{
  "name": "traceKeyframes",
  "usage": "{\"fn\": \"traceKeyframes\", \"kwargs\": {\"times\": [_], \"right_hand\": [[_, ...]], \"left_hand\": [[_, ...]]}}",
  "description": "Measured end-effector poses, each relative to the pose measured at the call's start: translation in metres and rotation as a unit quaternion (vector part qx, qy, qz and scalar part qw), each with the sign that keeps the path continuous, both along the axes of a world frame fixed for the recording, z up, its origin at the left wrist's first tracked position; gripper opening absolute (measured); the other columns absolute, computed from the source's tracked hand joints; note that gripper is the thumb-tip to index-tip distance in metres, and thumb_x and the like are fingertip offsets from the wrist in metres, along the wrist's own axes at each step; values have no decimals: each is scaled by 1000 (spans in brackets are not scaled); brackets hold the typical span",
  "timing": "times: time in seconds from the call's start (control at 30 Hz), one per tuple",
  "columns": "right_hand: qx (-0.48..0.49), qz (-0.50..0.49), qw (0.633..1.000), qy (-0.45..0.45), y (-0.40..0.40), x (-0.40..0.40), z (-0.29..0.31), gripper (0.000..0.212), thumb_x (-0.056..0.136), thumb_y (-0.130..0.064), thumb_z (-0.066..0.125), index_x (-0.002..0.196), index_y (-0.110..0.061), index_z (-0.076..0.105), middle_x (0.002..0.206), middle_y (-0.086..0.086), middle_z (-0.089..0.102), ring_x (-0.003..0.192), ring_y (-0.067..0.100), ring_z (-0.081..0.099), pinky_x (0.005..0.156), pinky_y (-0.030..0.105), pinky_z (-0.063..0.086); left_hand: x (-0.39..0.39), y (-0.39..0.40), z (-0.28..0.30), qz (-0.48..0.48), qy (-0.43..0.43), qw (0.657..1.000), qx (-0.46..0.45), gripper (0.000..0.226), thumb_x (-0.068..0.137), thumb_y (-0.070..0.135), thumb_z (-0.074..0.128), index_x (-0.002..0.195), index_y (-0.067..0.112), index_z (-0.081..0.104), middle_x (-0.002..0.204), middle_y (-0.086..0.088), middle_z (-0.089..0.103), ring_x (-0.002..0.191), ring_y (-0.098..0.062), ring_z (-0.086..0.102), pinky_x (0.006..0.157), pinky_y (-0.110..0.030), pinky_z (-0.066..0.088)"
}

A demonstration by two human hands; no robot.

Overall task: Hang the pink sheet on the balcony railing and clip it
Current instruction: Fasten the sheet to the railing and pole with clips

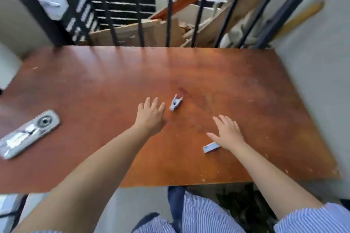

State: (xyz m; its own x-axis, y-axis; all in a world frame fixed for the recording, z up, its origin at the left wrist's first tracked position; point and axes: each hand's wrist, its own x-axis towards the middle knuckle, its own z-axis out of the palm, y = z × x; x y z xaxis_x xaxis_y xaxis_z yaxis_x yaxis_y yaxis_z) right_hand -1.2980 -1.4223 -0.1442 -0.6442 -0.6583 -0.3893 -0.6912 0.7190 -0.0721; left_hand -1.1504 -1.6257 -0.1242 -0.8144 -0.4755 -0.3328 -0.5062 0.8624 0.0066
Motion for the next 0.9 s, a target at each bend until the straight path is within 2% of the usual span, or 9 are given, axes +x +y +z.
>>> {"fn": "traceKeyframes", "kwargs": {"times": [0.13,0.2,0.33,0.43,0.53,0.6,0.73,0.8,0.9], "right_hand": [[39,52,993,-96,32,-13,-19,68,84,-47,51,142,-25,22,154,2,14,142,22,11,116,41,12],[40,60,990,-119,38,-10,-29,59,86,-37,53,139,-26,29,153,1,16,141,22,11,115,41,14],[-64,23,992,-103,37,-4,-42,33,82,-9,56,114,-11,61,133,13,49,127,32,39,105,49,35],[-113,-27,988,-106,31,3,-43,28,76,-2,59,102,-5,67,112,15,63,110,33,54,91,46,47],[-119,-97,979,-134,23,18,-40,33,84,-8,53,117,-8,58,120,10,60,114,27,51,96,37,42],[-122,-157,965,-170,15,31,-37,34,87,-13,52,120,-12,56,118,10,60,109,26,53,91,36,44],[-199,-248,914,-253,-11,60,-29,24,88,-10,50,109,-7,62,101,19,57,88,27,54,68,24,39],[-213,-264,899,-276,-29,63,-24,24,90,-9,48,110,-7,61,92,13,50,78,21,49,62,19,35],[-248,-257,873,-331,-60,54,-14,29,88,1,47,112,-5,61,82,2,42,57,18,49,61,24,42]], "left_hand": [[-61,4,-22,-55,-12,998,16,68,89,47,44,143,20,14,153,-8,15,140,-34,15,107,-45,29],[-81,4,-34,-55,-16,998,38,70,87,47,48,143,21,15,152,-9,19,137,-32,22,103,-44,33],[-106,-5,-52,-39,-41,996,62,60,89,45,47,137,19,24,141,-12,30,126,-33,36,92,-42,41],[-117,-17,-61,-40,-25,997,61,36,93,33,43,122,12,40,127,-15,41,114,-35,44,84,-41,43],[-115,-26,-65,-33,-6,995,95,26,96,20,36,109,2,50,116,-18,43,107,-37,45,81,-44,43],[-105,-28,-64,-27,-1,993,114,25,96,19,35,104,0,50,112,-19,45,105,-37,47,80,-43,43],[-77,-35,-54,2,19,985,172,23,91,18,39,105,3,50,107,-20,53,98,-36,51,75,-36,42],[-66,-43,-42,48,27,977,205,24,88,16,39,107,7,51,103,-19,53,86,-34,52,66,-31,41],[-52,-59,-22,114,53,956,264,26,87,14,42,110,8,53,110,-18,51,92,-33,53,74,-30,43]]}}
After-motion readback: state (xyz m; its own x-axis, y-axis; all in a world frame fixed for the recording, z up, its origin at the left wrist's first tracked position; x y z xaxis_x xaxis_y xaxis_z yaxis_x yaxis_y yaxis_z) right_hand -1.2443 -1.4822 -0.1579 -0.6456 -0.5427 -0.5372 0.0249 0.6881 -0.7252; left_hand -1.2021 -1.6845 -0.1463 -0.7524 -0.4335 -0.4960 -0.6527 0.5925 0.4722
